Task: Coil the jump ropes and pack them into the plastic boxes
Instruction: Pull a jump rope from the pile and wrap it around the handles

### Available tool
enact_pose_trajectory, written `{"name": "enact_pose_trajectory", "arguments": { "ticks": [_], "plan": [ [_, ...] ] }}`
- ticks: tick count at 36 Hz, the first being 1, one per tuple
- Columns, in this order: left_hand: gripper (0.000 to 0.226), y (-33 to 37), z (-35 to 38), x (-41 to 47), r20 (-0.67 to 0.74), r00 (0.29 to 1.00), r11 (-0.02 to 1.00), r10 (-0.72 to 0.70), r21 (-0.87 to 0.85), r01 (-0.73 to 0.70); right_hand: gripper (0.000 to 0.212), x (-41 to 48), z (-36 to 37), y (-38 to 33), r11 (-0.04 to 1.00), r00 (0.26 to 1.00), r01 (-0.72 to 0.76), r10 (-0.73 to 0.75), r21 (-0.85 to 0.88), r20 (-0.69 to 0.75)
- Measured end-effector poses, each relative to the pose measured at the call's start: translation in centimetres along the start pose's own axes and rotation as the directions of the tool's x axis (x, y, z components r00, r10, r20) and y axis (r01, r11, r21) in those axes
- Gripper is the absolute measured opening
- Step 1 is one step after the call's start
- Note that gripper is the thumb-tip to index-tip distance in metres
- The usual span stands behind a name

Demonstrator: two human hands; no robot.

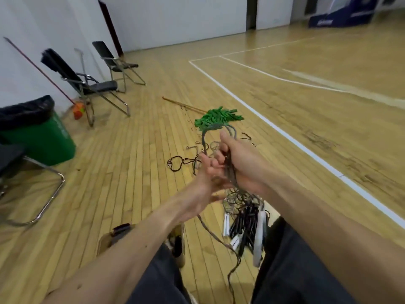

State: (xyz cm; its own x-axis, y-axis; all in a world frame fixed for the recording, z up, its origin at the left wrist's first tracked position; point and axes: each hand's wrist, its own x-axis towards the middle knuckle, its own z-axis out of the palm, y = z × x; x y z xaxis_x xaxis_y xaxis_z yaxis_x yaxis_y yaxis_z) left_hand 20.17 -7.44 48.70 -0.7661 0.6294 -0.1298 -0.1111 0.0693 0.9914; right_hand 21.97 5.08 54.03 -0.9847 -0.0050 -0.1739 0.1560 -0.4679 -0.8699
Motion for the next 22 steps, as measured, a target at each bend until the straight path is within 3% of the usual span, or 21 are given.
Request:
{"name": "enact_pose_trajectory", "arguments": {
  "ticks": [2,4,7,9,11,13,15,18,22],
  "plan": [
    [0.109,-2.3,1.2,-0.9,0.140,0.986,0.989,-0.087,0.131,0.068,0.042,0.5,0.8,-2.4,0.992,0.999,-0.009,0.014,0.126,-0.036],
    [0.104,-3.1,3.0,-1.9,0.237,0.961,0.975,-0.143,0.202,0.095,0.039,1.1,1.6,-4.3,0.968,0.997,-0.012,0.031,0.250,-0.070],
    [0.088,-3.0,5.2,-2.3,0.233,0.967,0.982,-0.103,0.179,0.061,0.031,2.0,2.0,-5.9,0.902,0.989,0.012,0.054,0.431,-0.140],
    [0.066,-2.7,6.2,-1.8,0.125,0.991,0.982,-0.047,0.187,0.023,0.024,2.1,2.1,-6.2,0.860,0.985,0.033,0.058,0.509,-0.163],
    [0.063,-2.4,6.6,-1.1,-0.157,0.986,0.942,0.061,0.335,-0.005,0.020,2.1,2.3,-6.3,0.825,0.984,0.051,0.054,0.563,-0.168],
    [0.075,-1.8,6.4,-0.4,-0.421,0.894,0.915,0.153,0.402,0.033,0.022,2.0,2.5,-6.2,0.801,0.985,0.049,0.061,0.596,-0.162],
    [0.091,-1.7,5.6,0.6,-0.508,0.829,0.908,0.233,0.419,0.001,0.025,1.9,2.7,-6.0,0.788,0.989,0.030,0.067,0.615,-0.134],
    [0.101,-2.5,4.7,2.5,-0.352,0.885,0.858,0.304,0.505,-0.094,0.025,1.7,3.4,-5.9,0.809,0.995,0.004,0.055,0.588,-0.081],
    [0.023,-3.0,4.7,3.4,-0.134,0.979,0.920,0.153,0.381,-0.092,0.027,1.6,4.2,-6.2,0.862,0.999,0.028,0.000,0.506,-0.054]
  ]
}}
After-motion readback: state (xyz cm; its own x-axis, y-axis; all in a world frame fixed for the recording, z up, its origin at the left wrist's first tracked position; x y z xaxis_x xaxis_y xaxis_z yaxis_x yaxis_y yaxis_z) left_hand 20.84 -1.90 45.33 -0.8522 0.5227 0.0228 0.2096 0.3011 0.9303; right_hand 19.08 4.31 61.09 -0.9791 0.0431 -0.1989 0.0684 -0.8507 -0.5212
